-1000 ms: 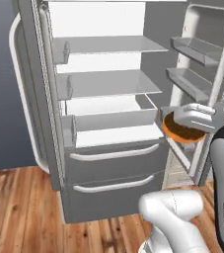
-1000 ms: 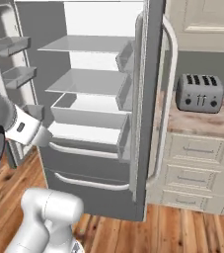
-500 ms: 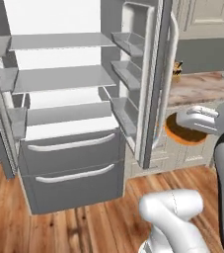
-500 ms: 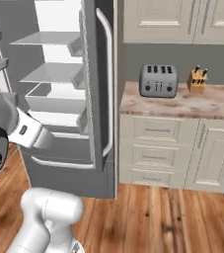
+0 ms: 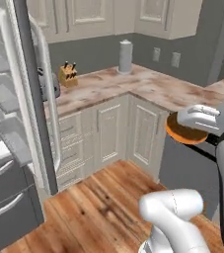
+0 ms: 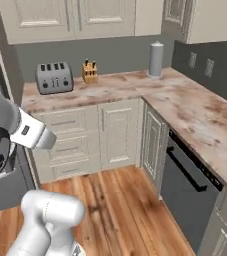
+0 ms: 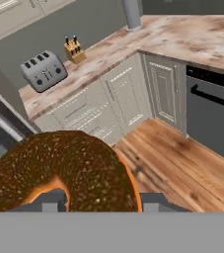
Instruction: Take the cake and donut from the fridge and place them on the empty tray on the dining counter.
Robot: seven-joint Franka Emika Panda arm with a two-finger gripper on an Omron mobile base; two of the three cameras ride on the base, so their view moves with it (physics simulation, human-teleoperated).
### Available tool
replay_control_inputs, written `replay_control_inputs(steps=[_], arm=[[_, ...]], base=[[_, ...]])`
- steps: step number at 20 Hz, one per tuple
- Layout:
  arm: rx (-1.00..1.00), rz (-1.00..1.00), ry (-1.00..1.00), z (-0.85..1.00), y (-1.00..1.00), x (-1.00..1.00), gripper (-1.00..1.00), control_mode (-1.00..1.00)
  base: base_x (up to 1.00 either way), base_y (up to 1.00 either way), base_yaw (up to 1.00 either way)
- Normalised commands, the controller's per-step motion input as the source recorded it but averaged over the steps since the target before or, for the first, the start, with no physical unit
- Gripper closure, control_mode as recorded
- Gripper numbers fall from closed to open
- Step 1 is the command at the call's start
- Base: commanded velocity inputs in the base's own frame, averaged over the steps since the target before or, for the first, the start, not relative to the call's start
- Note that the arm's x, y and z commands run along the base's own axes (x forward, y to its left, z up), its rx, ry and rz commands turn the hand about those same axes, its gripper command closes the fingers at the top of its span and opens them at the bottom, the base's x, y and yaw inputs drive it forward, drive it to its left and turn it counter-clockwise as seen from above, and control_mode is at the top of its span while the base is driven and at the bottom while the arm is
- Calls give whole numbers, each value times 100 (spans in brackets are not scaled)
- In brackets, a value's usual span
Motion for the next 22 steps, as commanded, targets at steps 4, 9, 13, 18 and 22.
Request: replay_control_inputs(steps=[4,9,13,18,22], arm=[[0,0,0,0,0,0,100,100],[0,0,0,0,0,0,100,100],[0,0,0,0,0,0,100,100],[0,0,0,0,0,0,100,100],[0,0,0,0,0,0,100,100]], base=[[5,-95,-75],[-8,-100,-41],[0,-100,-44],[-43,-100,-30],[-100,-100,-26]])
